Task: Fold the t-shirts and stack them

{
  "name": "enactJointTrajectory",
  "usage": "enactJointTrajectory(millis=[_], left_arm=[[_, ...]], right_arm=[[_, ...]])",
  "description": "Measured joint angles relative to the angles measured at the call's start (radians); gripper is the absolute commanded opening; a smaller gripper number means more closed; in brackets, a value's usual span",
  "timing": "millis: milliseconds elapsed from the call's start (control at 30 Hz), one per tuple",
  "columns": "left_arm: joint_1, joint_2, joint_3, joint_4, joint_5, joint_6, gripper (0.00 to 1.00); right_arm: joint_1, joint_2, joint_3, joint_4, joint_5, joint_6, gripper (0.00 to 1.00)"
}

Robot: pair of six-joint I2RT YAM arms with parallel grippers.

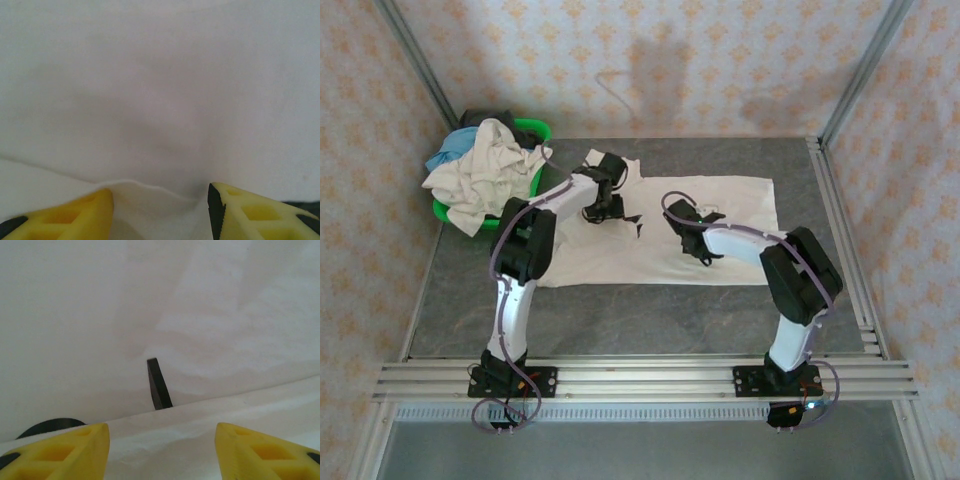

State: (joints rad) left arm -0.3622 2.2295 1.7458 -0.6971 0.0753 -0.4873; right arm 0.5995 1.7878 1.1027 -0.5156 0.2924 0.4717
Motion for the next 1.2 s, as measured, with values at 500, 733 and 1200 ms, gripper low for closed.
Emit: enactJointTrajectory(millis=[500, 733, 1200], left_arm=[[0.000, 0.143, 0.262, -0.081, 0.045, 0.025, 0.11], [-0.024, 0.072, 0.184, -0.086, 0.033, 0.055, 0.36], [-0.083, -0.033, -0.007, -0.080, 0.015, 0.063, 0.46]], right_arm=[[0.000, -0.021, -0.026, 0.000, 0.001, -0.004, 0.59], [0.000, -0.072, -0.047, -0.001, 0.002, -0.004, 0.59], [0.000, -0.094, -0.054, 0.000, 0.003, -0.016, 0.59]])
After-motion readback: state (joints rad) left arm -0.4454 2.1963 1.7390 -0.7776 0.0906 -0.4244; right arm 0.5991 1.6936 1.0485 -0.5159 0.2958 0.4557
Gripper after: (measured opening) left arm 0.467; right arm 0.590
